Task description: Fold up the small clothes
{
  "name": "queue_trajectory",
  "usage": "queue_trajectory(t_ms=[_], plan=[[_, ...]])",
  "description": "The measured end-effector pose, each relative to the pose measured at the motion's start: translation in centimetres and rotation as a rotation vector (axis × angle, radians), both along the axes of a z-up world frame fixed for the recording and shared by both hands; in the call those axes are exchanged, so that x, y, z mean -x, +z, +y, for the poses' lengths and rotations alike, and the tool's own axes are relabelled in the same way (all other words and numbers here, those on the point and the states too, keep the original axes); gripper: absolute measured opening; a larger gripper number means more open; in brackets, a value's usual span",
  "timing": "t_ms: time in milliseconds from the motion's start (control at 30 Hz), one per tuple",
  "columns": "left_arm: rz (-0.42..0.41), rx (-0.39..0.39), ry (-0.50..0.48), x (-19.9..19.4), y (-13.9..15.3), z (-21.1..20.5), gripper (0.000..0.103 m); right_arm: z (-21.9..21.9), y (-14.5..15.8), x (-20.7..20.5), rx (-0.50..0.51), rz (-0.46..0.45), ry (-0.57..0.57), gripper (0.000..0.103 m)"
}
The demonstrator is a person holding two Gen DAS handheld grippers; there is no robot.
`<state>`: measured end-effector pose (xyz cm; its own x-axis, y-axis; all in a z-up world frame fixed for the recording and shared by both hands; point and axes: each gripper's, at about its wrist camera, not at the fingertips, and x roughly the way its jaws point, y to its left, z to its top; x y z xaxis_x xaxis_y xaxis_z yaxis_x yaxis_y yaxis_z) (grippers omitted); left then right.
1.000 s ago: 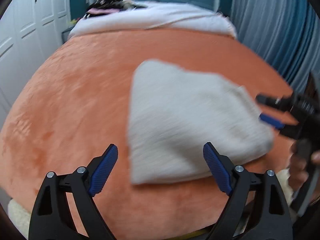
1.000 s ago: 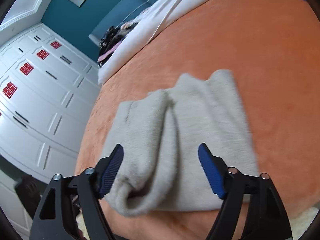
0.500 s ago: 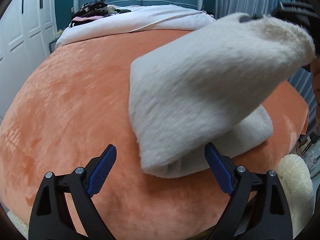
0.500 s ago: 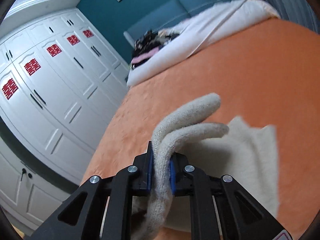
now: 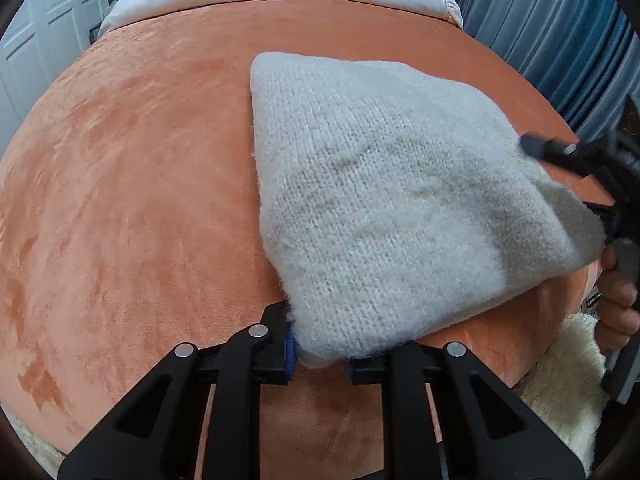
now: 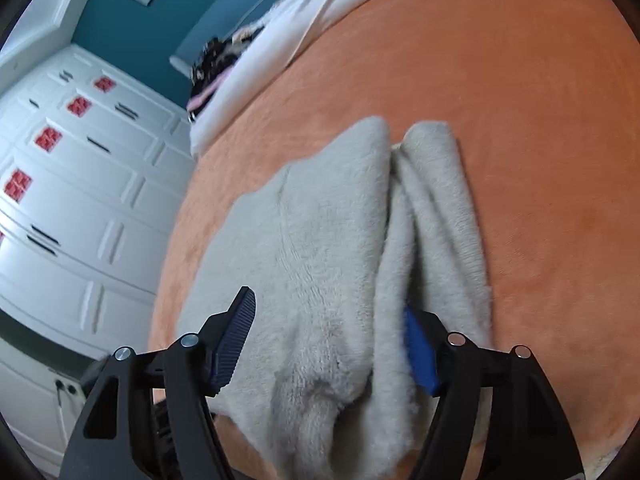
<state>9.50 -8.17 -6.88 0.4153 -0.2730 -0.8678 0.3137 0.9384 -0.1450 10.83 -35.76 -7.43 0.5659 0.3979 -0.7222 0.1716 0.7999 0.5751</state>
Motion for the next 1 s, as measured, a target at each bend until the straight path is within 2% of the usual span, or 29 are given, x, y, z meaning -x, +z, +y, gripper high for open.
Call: queue_trajectory(t_ms=[33,67,133,200,267,300,367,400,500,567,600,700,767,833,867,900,933,967,1000], plan=[[0.002,-0.002,0.001,0.0,0.0,0.0,0.015,0.5,-0.2,-0.1,0.058,0.022,0.012,0.034],[0.002,-0.003,0.0,0.1,0.1,0.0,0.014,0.6,0.3,0.0,0.064,0.004,0.019,0.025],[0.0,-0.005,-0.002,0.1,0.7,0.1,0.014,-0.3,3.0,1.5,0.018,-0.108,-0.014,0.021],[0.012,0.001,-0.005,0.1,0.9,0.2,0.014,-1.6,6.2,3.2,-0.002,-0.218,-0.054,0.02],[0.008,-0.005,-0.015,0.2,0.9,-0.2,0.014,-2.8,6.3,3.9,0.002,-0.231,-0.09,0.02],[0.004,-0.019,-0.021,0.2,0.7,-0.4,0.014,-3.2,4.5,3.5,0.022,-0.165,-0.09,0.02],[0.022,-0.041,-0.021,0.0,-0.2,-1.1,0.014,-3.4,-1.2,2.2,0.08,0.041,-0.052,0.022],[0.031,-0.05,-0.017,-0.1,-0.4,-1.2,0.014,-3.2,-2.1,2.4,0.073,0.038,-0.057,0.022],[0.023,-0.082,-0.02,0.3,0.1,-1.4,0.016,-3.5,0.8,4.1,0.06,-0.022,-0.115,0.027],[0.028,-0.076,-0.018,0.9,1.0,-1.0,0.017,-3.3,3.6,5.3,0.148,-0.062,-0.189,0.035],[0.025,-0.068,-0.015,1.2,1.5,-0.7,0.018,-2.7,5.0,5.8,0.201,-0.081,-0.206,0.035],[0.026,-0.047,-0.013,2.5,3.1,0.5,0.02,0.3,9.6,6.6,0.235,-0.199,-0.143,0.034],[0.027,-0.05,0.001,3.0,3.6,1.0,0.021,3.5,11.3,5.7,0.22,-0.241,-0.018,0.031],[0.028,-0.057,0.024,3.2,3.6,1.5,0.021,7.6,10.5,4.4,0.226,-0.226,0.102,0.03],[0.028,-0.064,0.038,3.2,3.6,1.7,0.021,9.7,8.8,3.5,0.233,-0.186,0.168,0.029],[0.033,-0.077,0.052,3.1,3.4,1.9,0.021,11.4,6.3,2.8,0.241,-0.12,0.225,0.027],[0.039,-0.083,0.062,3.1,3.4,2.1,0.021,13.2,2.6,1.3,0.266,-0.017,0.281,0.022],[0.043,-0.077,0.071,3.2,3.4,2.3,0.021,14.0,0.0,0.5,0.306,0.035,0.293,0.018],[0.043,-0.072,0.077,3.1,3.6,2.6,0.021,14.7,-0.8,0.5,0.34,0.027,0.298,0.016]])
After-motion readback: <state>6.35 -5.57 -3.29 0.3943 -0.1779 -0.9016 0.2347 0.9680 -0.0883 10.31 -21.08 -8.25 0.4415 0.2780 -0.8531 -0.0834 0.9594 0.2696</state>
